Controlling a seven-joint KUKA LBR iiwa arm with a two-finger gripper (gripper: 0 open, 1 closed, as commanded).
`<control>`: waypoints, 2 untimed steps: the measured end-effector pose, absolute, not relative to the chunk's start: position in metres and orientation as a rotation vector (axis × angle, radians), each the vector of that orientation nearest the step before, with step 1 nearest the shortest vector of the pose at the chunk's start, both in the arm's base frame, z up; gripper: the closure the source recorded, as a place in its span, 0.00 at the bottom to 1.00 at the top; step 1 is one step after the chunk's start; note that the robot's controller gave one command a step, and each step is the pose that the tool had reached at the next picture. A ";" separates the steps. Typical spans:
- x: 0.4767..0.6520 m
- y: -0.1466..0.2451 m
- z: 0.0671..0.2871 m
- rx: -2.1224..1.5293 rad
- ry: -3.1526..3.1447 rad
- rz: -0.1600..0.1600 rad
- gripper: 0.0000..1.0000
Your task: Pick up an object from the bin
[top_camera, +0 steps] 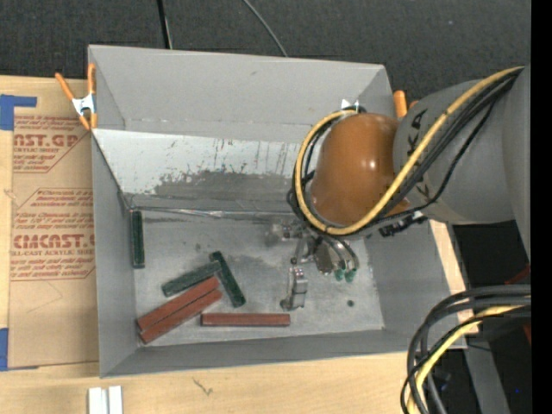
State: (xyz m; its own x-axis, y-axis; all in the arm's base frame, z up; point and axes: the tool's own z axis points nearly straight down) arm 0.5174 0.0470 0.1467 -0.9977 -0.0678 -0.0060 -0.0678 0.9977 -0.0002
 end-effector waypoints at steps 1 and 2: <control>0.489 0.094 0.130 -0.141 3.142 0.000 0.00; 0.490 0.071 0.070 -0.112 3.142 0.000 1.00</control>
Offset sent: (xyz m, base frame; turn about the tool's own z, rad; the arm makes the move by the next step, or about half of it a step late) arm -0.0270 0.0242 -0.0767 -0.0039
